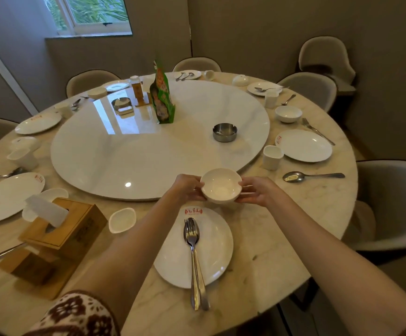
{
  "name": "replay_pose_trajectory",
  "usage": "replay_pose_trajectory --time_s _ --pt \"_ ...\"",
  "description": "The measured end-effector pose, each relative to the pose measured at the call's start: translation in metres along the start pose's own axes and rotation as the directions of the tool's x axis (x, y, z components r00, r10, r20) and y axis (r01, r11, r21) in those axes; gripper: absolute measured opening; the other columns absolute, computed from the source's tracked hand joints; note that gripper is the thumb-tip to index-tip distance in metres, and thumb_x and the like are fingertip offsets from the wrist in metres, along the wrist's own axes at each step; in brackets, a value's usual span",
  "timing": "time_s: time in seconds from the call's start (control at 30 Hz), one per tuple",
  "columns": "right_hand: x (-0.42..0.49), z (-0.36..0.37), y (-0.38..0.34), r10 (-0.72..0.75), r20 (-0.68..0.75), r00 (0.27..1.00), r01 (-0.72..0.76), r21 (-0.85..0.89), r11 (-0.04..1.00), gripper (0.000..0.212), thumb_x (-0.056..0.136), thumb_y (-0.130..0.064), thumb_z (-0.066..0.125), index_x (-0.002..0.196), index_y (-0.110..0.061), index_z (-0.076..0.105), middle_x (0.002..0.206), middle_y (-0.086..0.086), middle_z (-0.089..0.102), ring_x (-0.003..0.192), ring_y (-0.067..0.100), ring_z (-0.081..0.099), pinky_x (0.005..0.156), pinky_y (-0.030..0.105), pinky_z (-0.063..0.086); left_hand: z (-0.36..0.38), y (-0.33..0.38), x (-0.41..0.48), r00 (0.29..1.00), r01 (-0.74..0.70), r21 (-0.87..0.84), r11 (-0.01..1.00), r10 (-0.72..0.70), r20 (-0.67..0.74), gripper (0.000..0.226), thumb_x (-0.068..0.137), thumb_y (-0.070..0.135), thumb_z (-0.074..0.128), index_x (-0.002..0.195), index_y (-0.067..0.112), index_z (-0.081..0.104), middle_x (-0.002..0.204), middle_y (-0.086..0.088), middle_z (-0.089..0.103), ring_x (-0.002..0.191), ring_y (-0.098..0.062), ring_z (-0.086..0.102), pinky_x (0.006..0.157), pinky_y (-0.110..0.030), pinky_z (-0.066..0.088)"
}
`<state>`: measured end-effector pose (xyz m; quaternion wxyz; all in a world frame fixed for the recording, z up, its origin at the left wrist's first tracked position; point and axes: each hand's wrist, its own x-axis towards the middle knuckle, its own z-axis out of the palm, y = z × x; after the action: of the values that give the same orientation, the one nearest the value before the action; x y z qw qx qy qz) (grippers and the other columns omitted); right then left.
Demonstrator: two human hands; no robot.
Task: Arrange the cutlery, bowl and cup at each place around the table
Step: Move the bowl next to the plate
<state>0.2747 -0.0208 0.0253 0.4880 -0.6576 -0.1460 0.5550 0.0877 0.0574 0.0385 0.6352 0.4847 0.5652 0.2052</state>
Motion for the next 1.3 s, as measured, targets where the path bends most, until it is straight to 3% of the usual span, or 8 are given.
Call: replay_pose_trajectory --time_s 0.23,0.43,0.53,0.67,0.77,0.9,1.07,1.3 --pt "-0.006 -0.017 0.019 -0.004 -0.044 0.999 0.004 0.008 1.0 0.033 0.088 0.006 0.055 0.121 0.002 0.06 0.103 0.022 0.063 0.092 0.036 0.063 0.068 0.049 0.058 0.021 -0.014 0.0 0.998 -0.042 0.12 0.992 0.047 -0.039 0.03 0.086 -0.006 0.062 0.116 -0.004 0.064 0.109 -0.026 0.064 0.078 -0.035 0.067 0.058 -0.035 0.06" --pt "-0.007 -0.021 0.029 0.003 -0.045 0.999 -0.001 0.041 0.999 0.029 0.088 0.006 0.057 0.117 0.002 0.06 0.102 0.021 0.063 0.089 0.034 0.063 0.058 0.045 0.057 0.026 -0.024 0.006 0.996 -0.039 0.138 0.99 0.049 -0.071 0.029 0.086 -0.006 0.063 0.114 -0.003 0.066 0.115 -0.021 0.062 0.09 -0.037 0.068 0.069 -0.036 0.06" --pt "-0.007 -0.02 0.033 0.013 -0.039 0.999 -0.011 0.065 0.998 0.032 0.089 0.006 0.056 0.121 0.002 0.058 0.104 0.022 0.062 0.09 0.036 0.063 0.064 0.049 0.058 0.026 -0.028 0.009 0.994 -0.04 0.15 0.988 0.055 -0.096 0.028 0.085 -0.005 0.064 0.112 -0.002 0.067 0.112 -0.019 0.062 0.078 -0.031 0.067 0.062 -0.034 0.061" --pt "-0.007 -0.02 0.038 0.014 -0.05 0.999 -0.011 0.069 0.998 0.033 0.09 0.006 0.056 0.123 0.002 0.058 0.105 0.021 0.062 0.093 0.037 0.063 0.067 0.05 0.058 0.027 -0.034 0.013 0.992 -0.022 0.179 0.984 0.043 -0.118 0.025 0.083 -0.002 0.067 0.108 0.003 0.069 0.099 -0.017 0.065 0.059 -0.026 0.065 0.077 -0.044 0.06" --pt "-0.008 -0.021 0.041 0.009 -0.06 0.998 -0.004 0.083 0.997 0.034 0.09 0.006 0.056 0.124 0.002 0.056 0.1 0.02 0.062 0.088 0.035 0.063 0.069 0.05 0.057 0.029 -0.036 0.013 0.992 -0.038 0.182 0.982 0.06 -0.113 0.027 0.084 0.0 0.067 0.111 0.004 0.069 0.098 -0.016 0.065 0.055 -0.023 0.064 0.07 -0.037 0.061" --pt "-0.009 -0.023 0.044 -0.003 -0.083 0.997 0.009 0.078 0.997 0.036 0.09 0.004 0.058 0.126 0.002 0.056 0.099 0.018 0.061 0.09 0.034 0.062 0.066 0.047 0.058 0.033 -0.037 0.008 0.992 -0.056 0.204 0.977 0.078 -0.102 0.029 0.086 0.001 0.066 0.115 0.004 0.067 0.109 -0.018 0.065 0.065 -0.024 0.066 0.043 -0.02 0.055" --pt "-0.011 -0.023 0.045 -0.014 -0.088 0.996 0.022 0.085 0.996 0.034 0.091 0.003 0.058 0.125 0.001 0.056 0.094 0.014 0.06 0.082 0.029 0.061 0.064 0.044 0.057 0.037 -0.039 0.006 0.987 -0.06 0.184 0.981 0.086 -0.139 0.028 0.085 0.001 0.068 0.113 0.004 0.068 0.114 -0.018 0.064 0.09 -0.032 0.069 0.049 -0.023 0.055" --pt "-0.018 -0.022 0.056 -0.011 -0.121 0.993 0.024 0.107 0.994 0.038 0.09 -0.006 0.063 0.127 0.003 0.055 0.116 0.023 0.061 0.102 0.037 0.062 0.077 0.043 0.056 0.029 -0.051 -0.003 0.95 -0.207 0.141 0.968 0.233 -0.207 0.031 0.081 0.005 0.073 0.112 0.003 0.069 0.108 -0.014 0.069 0.085 -0.028 0.069 0.046 -0.017 0.052"
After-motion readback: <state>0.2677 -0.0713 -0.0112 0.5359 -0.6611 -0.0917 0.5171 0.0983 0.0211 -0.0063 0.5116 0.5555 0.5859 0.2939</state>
